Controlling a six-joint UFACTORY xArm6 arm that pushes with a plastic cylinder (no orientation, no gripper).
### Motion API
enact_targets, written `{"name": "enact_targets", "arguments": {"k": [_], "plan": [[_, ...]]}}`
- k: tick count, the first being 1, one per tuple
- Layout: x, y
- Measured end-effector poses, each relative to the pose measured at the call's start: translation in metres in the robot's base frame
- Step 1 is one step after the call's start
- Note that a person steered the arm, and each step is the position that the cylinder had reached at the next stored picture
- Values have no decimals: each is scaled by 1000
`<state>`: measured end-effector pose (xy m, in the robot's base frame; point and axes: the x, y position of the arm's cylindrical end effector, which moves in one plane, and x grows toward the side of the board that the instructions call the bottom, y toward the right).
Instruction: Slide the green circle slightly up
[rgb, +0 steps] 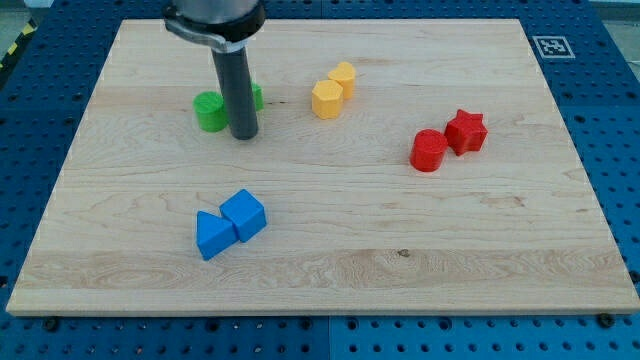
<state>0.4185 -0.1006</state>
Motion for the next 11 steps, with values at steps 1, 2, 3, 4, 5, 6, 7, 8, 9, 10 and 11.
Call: {"name": "enact_targets", "arguments": {"k": [1, 2, 3, 4, 5, 6, 7, 8, 9, 10, 11], "plan": [[1, -38], [-13, -74], [-27, -80], [-8, -83], [7, -82], [-4, -81], [-14, -80], [-10, -72], [-5, -55], [-4, -37], [-5, -37]]}}
